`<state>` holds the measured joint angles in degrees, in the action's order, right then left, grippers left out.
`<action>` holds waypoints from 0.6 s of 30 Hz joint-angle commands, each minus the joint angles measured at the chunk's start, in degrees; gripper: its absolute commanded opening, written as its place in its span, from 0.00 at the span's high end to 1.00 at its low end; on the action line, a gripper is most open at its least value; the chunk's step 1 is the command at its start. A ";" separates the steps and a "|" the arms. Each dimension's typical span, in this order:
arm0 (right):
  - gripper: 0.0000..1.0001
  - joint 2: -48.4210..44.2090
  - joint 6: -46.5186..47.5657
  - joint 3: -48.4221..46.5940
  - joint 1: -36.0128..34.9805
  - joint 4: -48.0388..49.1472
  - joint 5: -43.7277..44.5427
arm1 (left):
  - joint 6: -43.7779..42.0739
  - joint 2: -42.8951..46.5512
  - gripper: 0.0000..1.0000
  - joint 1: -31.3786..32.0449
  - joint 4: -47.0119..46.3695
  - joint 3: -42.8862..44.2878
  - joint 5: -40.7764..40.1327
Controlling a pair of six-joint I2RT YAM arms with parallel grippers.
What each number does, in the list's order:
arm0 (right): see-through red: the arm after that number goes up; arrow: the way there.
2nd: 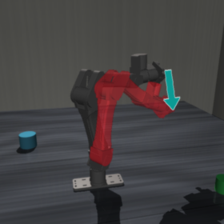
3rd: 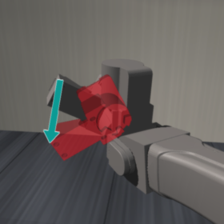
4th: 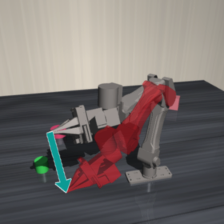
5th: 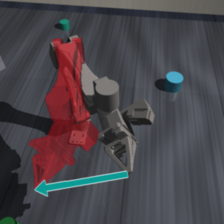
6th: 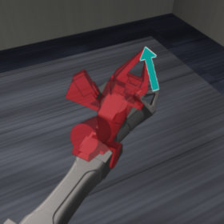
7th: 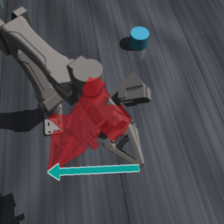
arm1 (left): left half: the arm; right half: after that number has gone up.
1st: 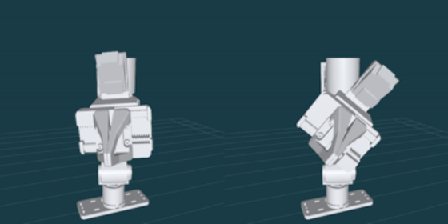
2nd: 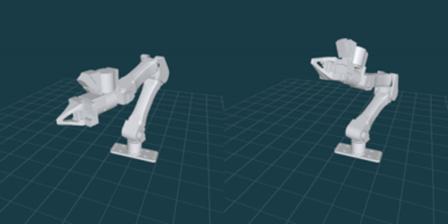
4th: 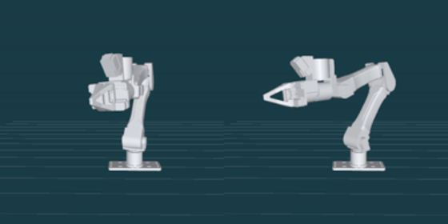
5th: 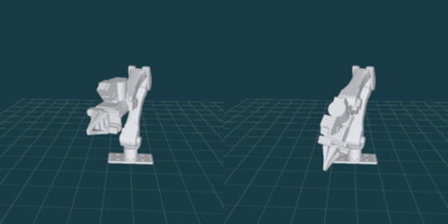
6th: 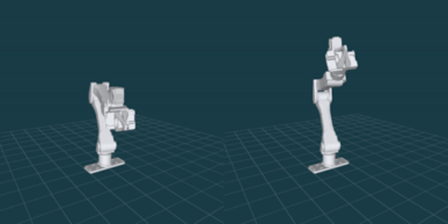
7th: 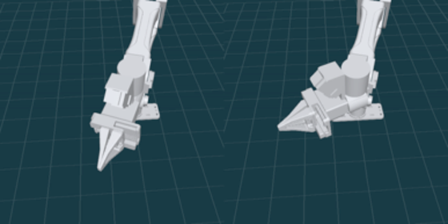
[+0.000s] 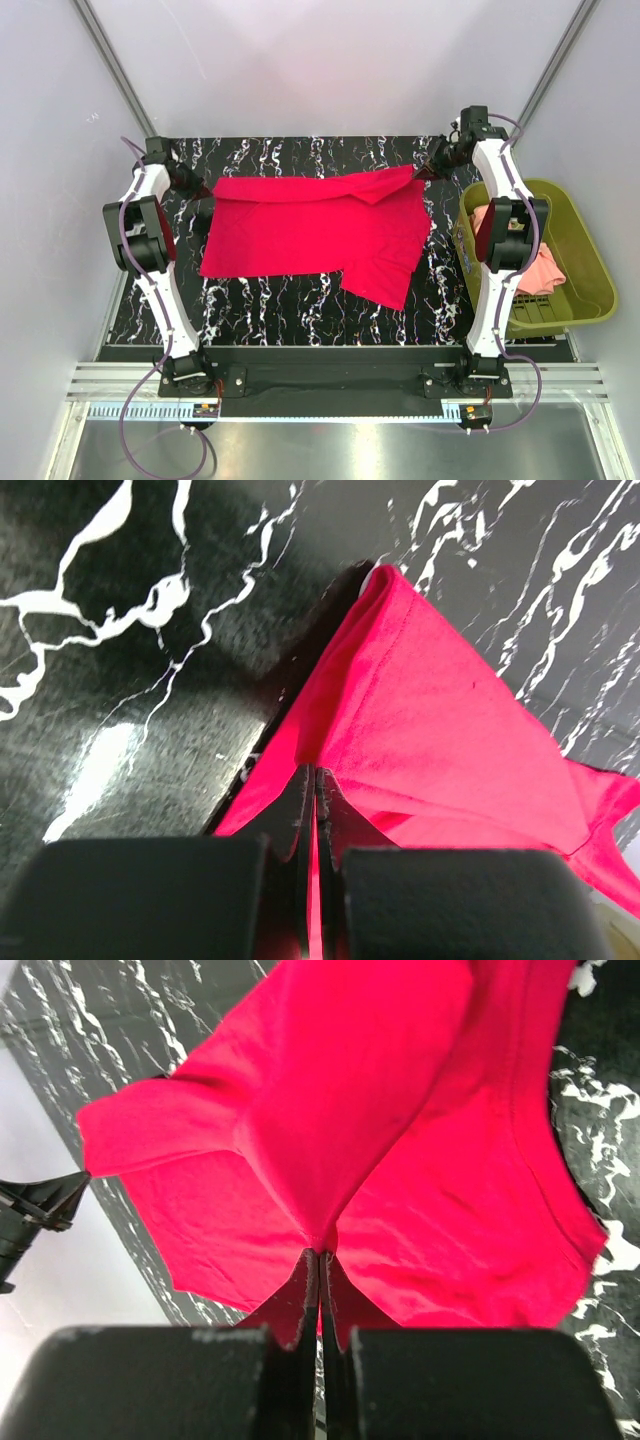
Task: Fold and stack the t-shirts
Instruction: Fold the tshirt
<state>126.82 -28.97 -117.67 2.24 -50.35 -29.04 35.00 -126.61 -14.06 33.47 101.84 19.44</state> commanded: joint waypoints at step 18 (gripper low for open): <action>0.97 2.90 6.03 3.85 -0.04 -6.26 7.50 | -2.75 3.82 1.00 0.09 2.82 -2.61 -1.95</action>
<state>129.51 -24.10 -114.19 2.24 -56.29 -22.96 33.01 -126.15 -14.04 36.64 99.53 18.28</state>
